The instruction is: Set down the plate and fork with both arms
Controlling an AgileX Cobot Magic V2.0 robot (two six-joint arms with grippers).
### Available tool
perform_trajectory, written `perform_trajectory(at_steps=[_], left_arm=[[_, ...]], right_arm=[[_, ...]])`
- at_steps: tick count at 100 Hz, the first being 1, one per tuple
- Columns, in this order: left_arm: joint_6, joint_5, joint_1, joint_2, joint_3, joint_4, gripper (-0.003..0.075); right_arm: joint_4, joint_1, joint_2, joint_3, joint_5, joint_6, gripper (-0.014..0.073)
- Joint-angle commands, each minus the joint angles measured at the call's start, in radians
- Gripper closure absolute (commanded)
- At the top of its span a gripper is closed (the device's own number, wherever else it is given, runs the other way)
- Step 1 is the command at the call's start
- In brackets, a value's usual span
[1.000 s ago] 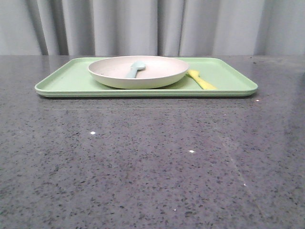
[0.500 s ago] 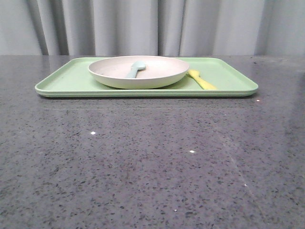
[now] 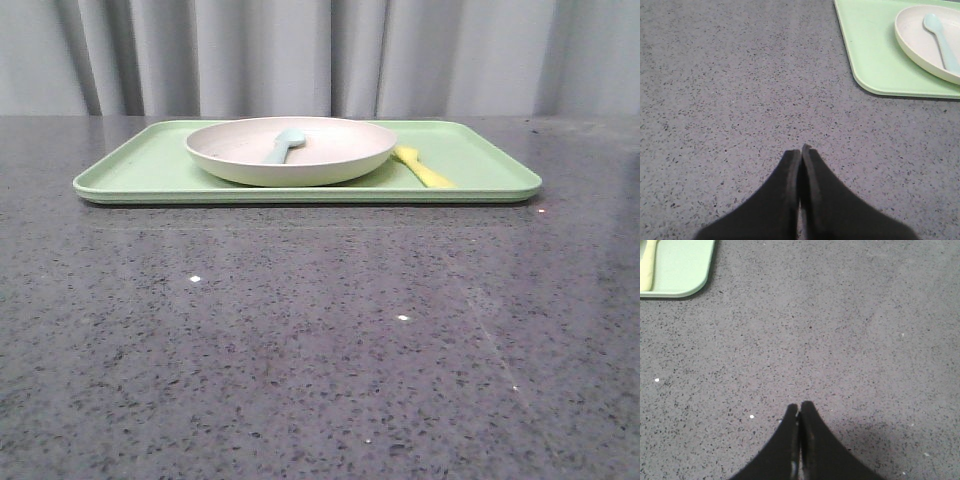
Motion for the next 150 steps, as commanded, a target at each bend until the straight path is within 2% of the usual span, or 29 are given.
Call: perform_trajectory(at_steps=[1,61,68,85,109,143,150], left_arm=[[-0.011,-0.073,0.002,0.003,-0.028,-0.006,0.0741],[-0.011,-0.077,0.002,0.003,-0.028,0.004,0.0741],[-0.011,-0.128,0.002,0.003,-0.024,0.052,0.0741],[-0.011,-0.357,0.002,-0.048,0.048,0.070,0.0741],[-0.011,-0.588,0.002,-0.244,0.268,0.139,0.0741],[-0.011,-0.623,-0.017,-0.506,0.465,0.225,0.0741],[-0.011,-0.631,-0.035,-0.504,0.487,0.230,0.0741]], right_arm=[[-0.034,-0.007,0.005,-0.023,-0.065,-0.010,0.0713],[-0.034,-0.007,0.005,-0.023,-0.064,-0.010,0.0713],[-0.034,-0.007,0.005,-0.023,-0.064,-0.010,0.0713],[-0.034,-0.007,0.005,-0.023,-0.064,-0.010,0.0713],[-0.034,-0.007,0.005,-0.023,-0.064,-0.010,0.0713],[-0.034,-0.007,0.005,-0.023,-0.064,-0.010,0.0713],[-0.034,-0.007,0.005,-0.023,-0.064,-0.010,0.0713]])
